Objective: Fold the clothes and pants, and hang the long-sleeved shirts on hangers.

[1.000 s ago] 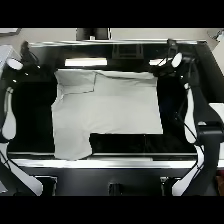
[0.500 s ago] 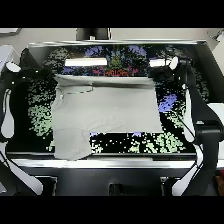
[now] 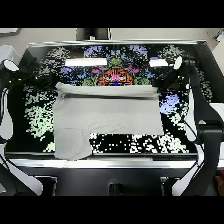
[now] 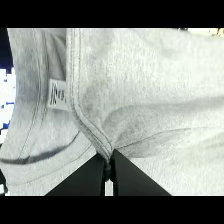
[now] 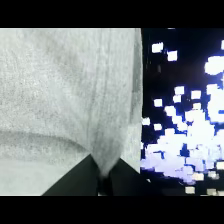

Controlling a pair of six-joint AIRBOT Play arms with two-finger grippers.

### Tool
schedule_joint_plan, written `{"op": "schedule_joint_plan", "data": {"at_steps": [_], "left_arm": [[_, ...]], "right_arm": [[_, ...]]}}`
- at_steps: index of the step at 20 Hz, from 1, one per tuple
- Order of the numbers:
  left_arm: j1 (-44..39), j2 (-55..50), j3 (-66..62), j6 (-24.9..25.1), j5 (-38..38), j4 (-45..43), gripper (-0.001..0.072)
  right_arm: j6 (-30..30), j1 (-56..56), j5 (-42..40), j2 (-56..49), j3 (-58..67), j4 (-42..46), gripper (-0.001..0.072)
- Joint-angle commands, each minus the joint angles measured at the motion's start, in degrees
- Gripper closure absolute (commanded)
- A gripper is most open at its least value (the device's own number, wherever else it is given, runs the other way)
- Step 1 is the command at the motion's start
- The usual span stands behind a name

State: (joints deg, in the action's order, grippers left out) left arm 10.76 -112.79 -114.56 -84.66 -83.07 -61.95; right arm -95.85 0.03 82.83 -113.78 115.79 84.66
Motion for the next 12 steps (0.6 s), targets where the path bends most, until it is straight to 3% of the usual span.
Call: {"op": "schedule_joint_plan", "data": {"at_steps": [1, 10, 11, 12], "left_arm": [[-1.5, -0.5, 0.7, -1.1, -2.9, -2.2, 0.0691], [-2.7, -1.3, 8.4, -2.5, -2.5, -2.6, 0.0681], [-2.6, -1.4, 8.4, -3.0, -1.6, -2.9, 0.0594], [-2.6, -1.3, 8.3, -3.4, -0.6, -2.9, 0.0448]], "right_arm": [[0.1, -0.1, 1.2, -3.2, -0.1, 0.0, 0.0676], [-2.7, -0.1, 5.8, -5.3, -0.2, 0.0, 0.0674], [-2.8, -0.1, 5.7, -5.4, -0.2, 0.0, 0.0667], [-3.1, -0.1, 5.5, -5.6, -0.2, 0.1, 0.0598]]}}
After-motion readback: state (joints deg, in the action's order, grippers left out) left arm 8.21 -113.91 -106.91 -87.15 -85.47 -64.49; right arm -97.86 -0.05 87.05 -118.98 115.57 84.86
